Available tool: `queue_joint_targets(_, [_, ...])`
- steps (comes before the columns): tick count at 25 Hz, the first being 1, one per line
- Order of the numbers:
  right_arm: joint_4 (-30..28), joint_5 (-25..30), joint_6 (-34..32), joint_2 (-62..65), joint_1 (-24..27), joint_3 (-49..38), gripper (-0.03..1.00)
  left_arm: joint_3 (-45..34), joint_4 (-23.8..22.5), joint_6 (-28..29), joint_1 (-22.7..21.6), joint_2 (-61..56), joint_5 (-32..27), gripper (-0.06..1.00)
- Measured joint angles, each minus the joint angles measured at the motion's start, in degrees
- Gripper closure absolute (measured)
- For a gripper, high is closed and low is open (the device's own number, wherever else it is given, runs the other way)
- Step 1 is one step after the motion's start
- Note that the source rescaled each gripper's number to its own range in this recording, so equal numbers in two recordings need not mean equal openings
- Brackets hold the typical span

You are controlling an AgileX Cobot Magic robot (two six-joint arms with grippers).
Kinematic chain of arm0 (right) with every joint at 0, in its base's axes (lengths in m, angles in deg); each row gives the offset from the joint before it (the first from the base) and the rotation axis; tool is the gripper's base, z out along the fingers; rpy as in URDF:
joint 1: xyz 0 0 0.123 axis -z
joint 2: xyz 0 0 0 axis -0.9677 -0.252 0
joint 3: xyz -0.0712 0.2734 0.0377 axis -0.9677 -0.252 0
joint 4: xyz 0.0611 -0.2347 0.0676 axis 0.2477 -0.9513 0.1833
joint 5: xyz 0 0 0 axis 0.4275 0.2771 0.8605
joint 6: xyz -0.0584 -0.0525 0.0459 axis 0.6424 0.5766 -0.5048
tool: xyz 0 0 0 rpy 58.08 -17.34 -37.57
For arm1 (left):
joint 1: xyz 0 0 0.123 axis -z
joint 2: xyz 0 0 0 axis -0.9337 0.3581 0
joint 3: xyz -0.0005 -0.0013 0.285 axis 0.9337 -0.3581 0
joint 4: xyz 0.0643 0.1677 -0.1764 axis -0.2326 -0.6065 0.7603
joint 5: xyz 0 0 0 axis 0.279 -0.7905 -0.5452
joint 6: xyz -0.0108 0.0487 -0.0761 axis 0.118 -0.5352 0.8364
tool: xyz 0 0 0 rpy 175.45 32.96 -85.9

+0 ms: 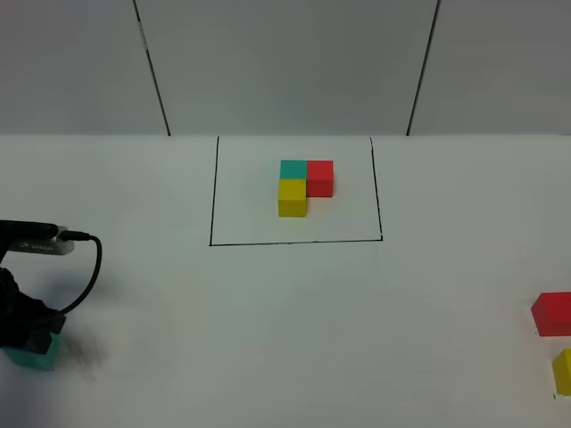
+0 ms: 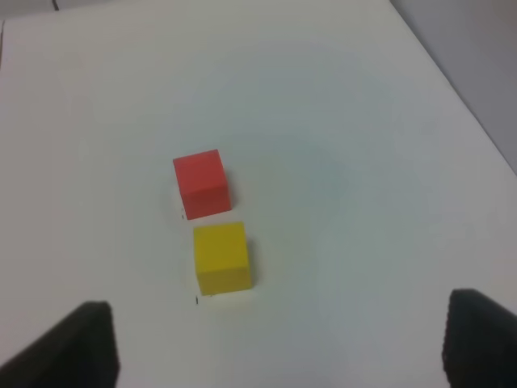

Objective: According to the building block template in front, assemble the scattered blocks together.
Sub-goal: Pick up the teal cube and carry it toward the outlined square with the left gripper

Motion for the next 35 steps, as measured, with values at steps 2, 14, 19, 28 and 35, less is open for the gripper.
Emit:
queue_joint_targets(2, [0.0,0.0,0.0,0.0,0.0,0.0,0.30,3.9,0.1,-1.1,0.0,0.0,-5.0,0.94])
queue_joint_targets(14, [0.0,0.0,0.0,0.0,0.0,0.0,0.30,20.9,2.7,-12.7,11.0,0.0,-20.1,0.94])
queue_joint_targets(19, [0.0,0.0,0.0,0.0,0.0,0.0,0.30,23.0,2.7,-15.2,22.5,0.1,-13.7,0.94])
queue_joint_targets(28, [0.0,0.0,0.0,0.0,0.0,0.0,0.30,23.0,1.9,-24.5,35.5,0.3,-5.6,0.94])
queue_joint_targets(35, [0.0,0.0,0.0,0.0,0.0,0.0,0.30,23.0,-1.0,-30.5,37.6,3.8,-7.5,0.94])
